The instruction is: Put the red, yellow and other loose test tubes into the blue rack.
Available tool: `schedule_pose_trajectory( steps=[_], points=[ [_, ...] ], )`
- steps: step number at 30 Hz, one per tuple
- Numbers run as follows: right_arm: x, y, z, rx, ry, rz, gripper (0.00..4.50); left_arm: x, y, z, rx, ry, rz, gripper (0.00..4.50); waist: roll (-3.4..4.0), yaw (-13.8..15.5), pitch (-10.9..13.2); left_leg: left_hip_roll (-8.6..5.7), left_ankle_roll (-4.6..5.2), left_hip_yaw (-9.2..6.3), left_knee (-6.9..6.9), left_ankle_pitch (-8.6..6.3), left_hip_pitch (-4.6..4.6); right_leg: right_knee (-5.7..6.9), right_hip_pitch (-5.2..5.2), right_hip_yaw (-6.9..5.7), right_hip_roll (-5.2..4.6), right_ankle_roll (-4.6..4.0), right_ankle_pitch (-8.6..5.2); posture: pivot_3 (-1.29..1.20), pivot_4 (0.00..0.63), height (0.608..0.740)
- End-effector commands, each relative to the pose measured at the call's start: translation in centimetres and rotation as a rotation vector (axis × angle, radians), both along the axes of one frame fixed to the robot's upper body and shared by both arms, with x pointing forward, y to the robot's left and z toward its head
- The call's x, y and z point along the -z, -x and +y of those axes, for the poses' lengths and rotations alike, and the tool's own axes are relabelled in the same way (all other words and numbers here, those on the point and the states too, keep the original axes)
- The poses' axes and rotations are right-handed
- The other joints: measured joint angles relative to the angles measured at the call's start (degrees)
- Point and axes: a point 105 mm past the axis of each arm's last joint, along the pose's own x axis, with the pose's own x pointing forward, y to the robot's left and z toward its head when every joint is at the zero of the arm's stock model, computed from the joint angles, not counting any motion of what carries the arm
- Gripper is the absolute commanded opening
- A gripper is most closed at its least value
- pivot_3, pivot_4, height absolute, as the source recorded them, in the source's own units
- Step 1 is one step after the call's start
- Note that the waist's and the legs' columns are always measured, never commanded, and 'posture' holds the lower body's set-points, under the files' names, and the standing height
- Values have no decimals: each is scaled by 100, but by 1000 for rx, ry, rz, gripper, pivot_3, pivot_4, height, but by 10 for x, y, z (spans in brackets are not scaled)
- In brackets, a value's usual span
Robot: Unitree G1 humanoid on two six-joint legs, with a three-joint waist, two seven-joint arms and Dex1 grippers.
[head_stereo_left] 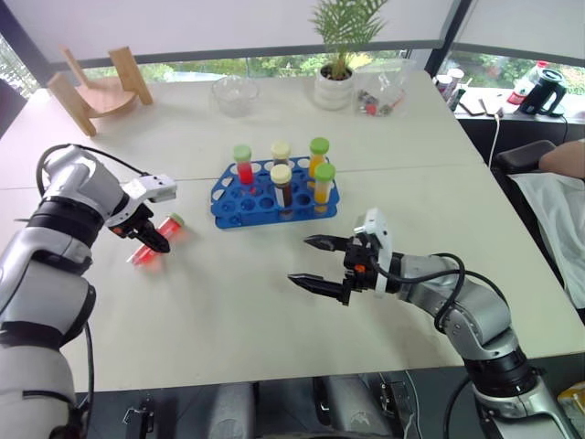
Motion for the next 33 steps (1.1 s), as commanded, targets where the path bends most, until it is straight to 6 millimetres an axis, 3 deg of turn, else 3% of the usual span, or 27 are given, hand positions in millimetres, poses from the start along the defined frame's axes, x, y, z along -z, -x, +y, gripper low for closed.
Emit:
schedule_pose_trajectory(
  steps=[1, 2, 6, 9, 13, 14, 16, 18, 20, 23, 30, 33],
  points=[
    [-11, 0, -1, -3, -14, -51, 4500, -2, 0, -4, 5, 24, -23, 1047, 0, 4, 0, 0, 0, -1, 0, 0, 0, 0, 0, 0, 0, 0, 0, 0, 150, 740],
    [-10, 0, -1, -3, -10, -49, 4500, -3, 0, -4, 10, 27, -33, 837, 0, 7, 0, 0, 0, 0, 0, 0, 0, 0, 0, 0, 0, 0, 0, 0, 150, 740],
    [-7, -2, -6, -2, 18, -37, 4500, -32, -3, -38, 39, 325, -140, 834, 0, 25, 0, 0, -3, -1, 4, 2, 0, 5, 1, -1, -3, 0, 0, 0, 150, 740],
    [-16, -1, -15, 9, 30, -52, 4500, -75, -20, -46, 149, 477, -532, 834, -1, 29, 0, 0, -4, -2, 9, 2, -2, 5, 1, -1, -6, 0, 0, 0, 150, 740],
    [-29, -1, -27, 12, 60, -70, 4500, -120, 0, -72, 288, 757, -847, 834, -2, 42, -2, 1, -7, 1, 8, 4, -1, 6, 1, 1, -13, 0, 1, 0, 150, 740],
    [-30, -2, -29, 15, 64, -70, 4500, -122, 4, -77, 280, 808, -875, 834, -2, 45, -3, 0, -8, 2, 9, 4, 0, 9, 1, 2, -16, 0, 1, 0, 150, 740],
    [-31, -4, -33, 24, 81, -70, 4500, -106, 16, -86, 260, 859, -752, 834, -3, 32, -4, -1, -8, 3, 10, 5, 5, 9, 6, 3, -15, 1, 1, 0, 150, 740],
    [-32, -5, -35, 31, 92, -70, 4500, -106, 25, -95, 297, 901, -788, 834, -2, 16, -4, -2, -8, 2, 9, 5, 10, 15, 8, 4, -10, 1, 1, 0, 150, 740],
    [-37, -6, -35, 27, 83, -68, 4500, -116, 11, -103, 182, 1019, -939, 834, -3, 43, -4, -1, -8, 1, 10, 5, 10, 17, 8, 4, -8, 1, 2, 0, 150, 740],
    [-43, -9, -35, 24, 81, -72, 4500, -113, 0, -114, 88, 1129, -1029, 834, -4, 151, -4, -2, -10, -2, 36, 6, 6, 23, 16, 0, -11, 3, 4, 0, 150, 740],
    [-46, -13, -39, 23, 130, -76, 4500, -70, -23, -133, 50, 1023, -1117, 834, 1, 177, -8, -7, -10, 1, 30, 6, 12, 20, 19, 4, -10, 7, 7, 0, 150, 740],
    [-48, -14, -39, 33, 121, -81, 4500, -57, -21, -141, 95, 1003, -1097, 834, 0, 177, -8, -10, -10, 1, 31, 6, 10, 16, 19, 4, -12, 7, 7, 0, 150, 740]
  ],
)
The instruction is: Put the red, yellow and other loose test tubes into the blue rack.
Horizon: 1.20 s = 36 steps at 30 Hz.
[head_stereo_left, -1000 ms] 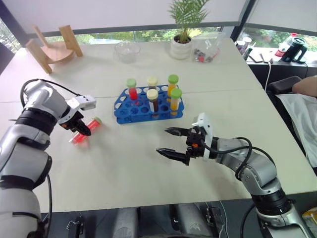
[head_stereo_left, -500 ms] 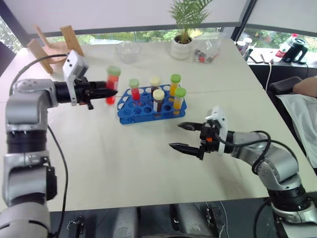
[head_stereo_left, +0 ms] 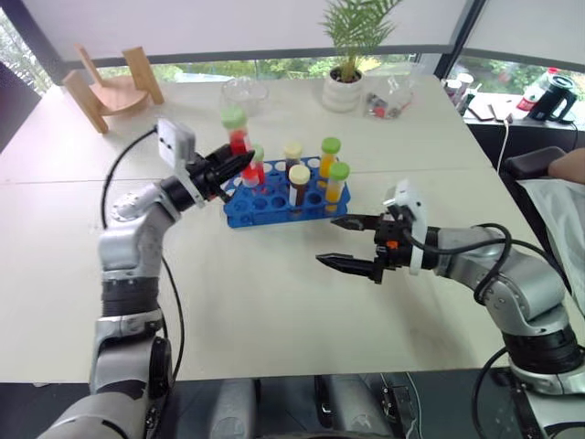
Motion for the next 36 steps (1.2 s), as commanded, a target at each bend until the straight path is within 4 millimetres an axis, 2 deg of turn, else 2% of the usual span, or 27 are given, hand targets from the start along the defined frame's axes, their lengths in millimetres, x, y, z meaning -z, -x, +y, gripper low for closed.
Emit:
schedule_pose_trajectory(
  steps=[1, 7, 15, 23, 31, 32, 33, 34, 36],
  points=[
    [-11, -1, -1, 6, -13, -38, 4500, 1, 5, -8, 35, -42, -57, 834, 0, -2, 0, 0, 0, 0, -1, 0, 0, -1, 0, 0, 0, 0, 0, 0, 150, 740],
    [-12, -3, 2, 20, -34, -47, 4500, 18, 7, -6, 34, -65, -25, 834, 0, -12, 0, 1, 0, -1, -3, 0, 0, 0, 0, 0, 1, 0, 0, 0, 150, 740],
    [-13, -2, 9, 12, -51, -55, 4500, 29, 5, -9, 28, -119, -31, 834, 0, -7, -1, 0, 0, -1, -2, 0, 3, -1, 5, 0, 1, 0, 0, 0, 150, 740],
    [-12, -1, 13, 3, -62, -50, 4500, 32, 3, -4, -7, -157, -53, 834, 0, -29, -1, 2, 1, -1, -4, 0, 6, -1, 6, 0, 4, 0, 0, 0, 150, 740],
    [-10, -3, 16, 2, -58, -58, 4500, 34, 2, -10, 32, -135, -26, 834, 0, -15, -1, 2, 1, -2, -6, 0, 6, -2, 6, 0, 4, 0, 0, 0, 150, 740],
    [-10, -3, 16, 2, -58, -57, 4500, 31, 1, -7, 25, -130, -30, 1887, 0, -14, -1, 2, 0, -2, -6, 0, 6, -2, 6, 0, 4, -1, 0, 0, 150, 740],
    [-10, -3, 15, 2, -58, -56, 4500, 29, 0, -4, 19, -127, -32, 2185, 0, -12, -1, 2, 1, -2, -6, 0, 6, -2, 6, 0, 5, 0, 0, 0, 150, 740],
    [-10, -3, 15, 2, -58, -55, 4500, 27, -1, -1, 16, -130, -33, 2817, 0, -13, -1, 2, 0, -2, -7, 0, 6, -2, 6, -1, 5, -1, 0, 0, 150, 740],
    [-9, -3, 15, 1, -57, -52, 4500, 25, -3, 3, 8, -154, -30, 3717, 0, -13, -1, 2, 0, -3, -8, 0, 5, -4, 6, -1, 5, 0, 0, 0, 150, 740]
  ],
)
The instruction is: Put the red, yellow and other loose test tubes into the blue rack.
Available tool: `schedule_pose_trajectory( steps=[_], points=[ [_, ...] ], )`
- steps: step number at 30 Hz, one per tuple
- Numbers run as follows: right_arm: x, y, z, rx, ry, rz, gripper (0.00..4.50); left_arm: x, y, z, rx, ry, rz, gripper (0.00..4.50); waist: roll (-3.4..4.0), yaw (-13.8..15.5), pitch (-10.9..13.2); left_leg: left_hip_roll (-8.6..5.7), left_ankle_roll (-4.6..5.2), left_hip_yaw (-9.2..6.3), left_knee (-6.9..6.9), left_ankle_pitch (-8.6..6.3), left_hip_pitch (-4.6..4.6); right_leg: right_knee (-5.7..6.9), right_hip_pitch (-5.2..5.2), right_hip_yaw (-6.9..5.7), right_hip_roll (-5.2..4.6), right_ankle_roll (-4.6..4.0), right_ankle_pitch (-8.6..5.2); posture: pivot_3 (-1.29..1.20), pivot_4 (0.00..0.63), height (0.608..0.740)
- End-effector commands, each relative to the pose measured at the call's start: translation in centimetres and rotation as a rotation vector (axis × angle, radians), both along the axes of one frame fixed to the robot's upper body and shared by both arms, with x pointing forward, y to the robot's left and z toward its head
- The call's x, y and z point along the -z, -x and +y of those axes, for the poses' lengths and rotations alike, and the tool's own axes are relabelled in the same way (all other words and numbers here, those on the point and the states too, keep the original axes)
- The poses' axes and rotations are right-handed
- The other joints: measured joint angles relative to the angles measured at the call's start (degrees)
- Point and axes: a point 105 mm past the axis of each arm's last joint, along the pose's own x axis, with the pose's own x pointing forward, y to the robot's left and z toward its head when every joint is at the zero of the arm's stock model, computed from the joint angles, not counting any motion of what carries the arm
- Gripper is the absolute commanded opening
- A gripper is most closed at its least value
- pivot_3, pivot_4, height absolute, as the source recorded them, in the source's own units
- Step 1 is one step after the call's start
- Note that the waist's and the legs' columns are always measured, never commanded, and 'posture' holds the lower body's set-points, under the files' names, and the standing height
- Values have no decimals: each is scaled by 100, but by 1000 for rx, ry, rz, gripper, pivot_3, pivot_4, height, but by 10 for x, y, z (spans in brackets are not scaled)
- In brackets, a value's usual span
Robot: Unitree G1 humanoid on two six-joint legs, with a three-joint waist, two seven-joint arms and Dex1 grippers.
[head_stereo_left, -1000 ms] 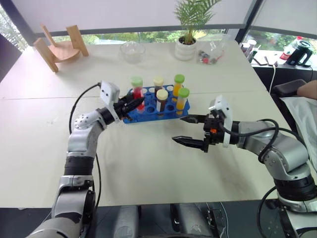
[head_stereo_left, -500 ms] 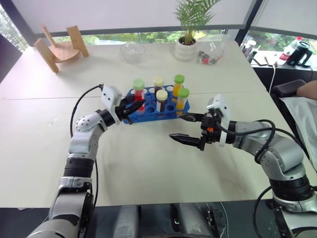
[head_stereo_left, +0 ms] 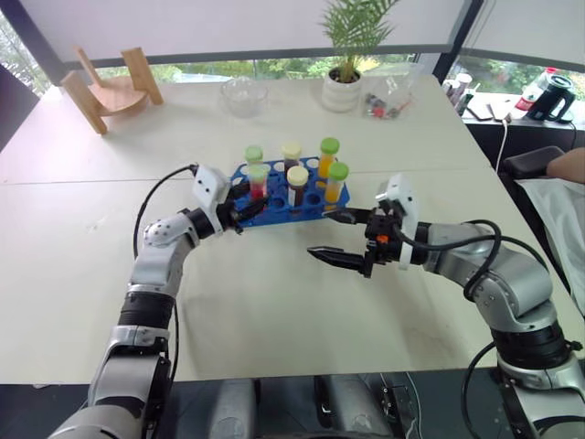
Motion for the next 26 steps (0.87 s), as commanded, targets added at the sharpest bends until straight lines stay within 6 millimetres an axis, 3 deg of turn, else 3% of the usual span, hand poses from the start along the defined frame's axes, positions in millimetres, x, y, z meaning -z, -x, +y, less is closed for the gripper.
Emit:
schedule_pose_trajectory(
  steps=[1, 4, 8, 13, 18, 22, 26],
  points=[
    [-8, 2, 1, -18, -15, -32, 4500, -20, -5, 9, -2, -19, -45, 4245, 0, 0, 0, 0, 0, 0, -1, 0, 0, 0, 0, 0, 0, 0, 0, 0, 150, 740],
    [-6, 4, -1, -21, -7, -23, 4500, -27, 3, 16, 50, -54, -13, 4245, 0, -4, 0, 0, 0, 0, 0, 0, 0, 0, 0, -1, 0, 0, 0, 0, 150, 740],
    [2, 17, -13, -42, 32, 26, 4500, -29, 30, 40, 118, -184, 64, 4245, 1, -35, 0, 2, 0, 0, -14, 0, 0, -6, -3, 0, 1, -1, -1, 0, 150, 740],
    [28, 32, -34, -42, 140, 118, 4500, -7, 83, 76, 164, -335, 280, 4245, 4, -41, 2, 7, 1, 3, -26, -1, 2, -14, -6, 1, 1, -7, -5, 0, 150, 740],
    [42, 27, -44, -14, 178, 142, 4500, 17, 122, 80, 177, -345, 429, 4245, 3, -5, 2, 9, 0, 6, -19, 0, 5, -11, -2, 3, 1, -8, -5, 0, 150, 740],
    [48, 23, -40, -27, 178, 147, 4500, 31, 128, 77, 133, -329, 439, 4245, 2, 13, 1, 8, 0, 6, -15, 0, 10, -12, 7, 3, 0, -8, -5, 0, 150, 740],
    [49, 21, -38, -46, 188, 145, 4500, 28, 122, 73, 90, -252, 418, 4245, 2, 3, 1, 9, 0, 6, -16, 0, 11, -12, 7, 3, 2, -8, -5, 0, 150, 740]
  ],
)
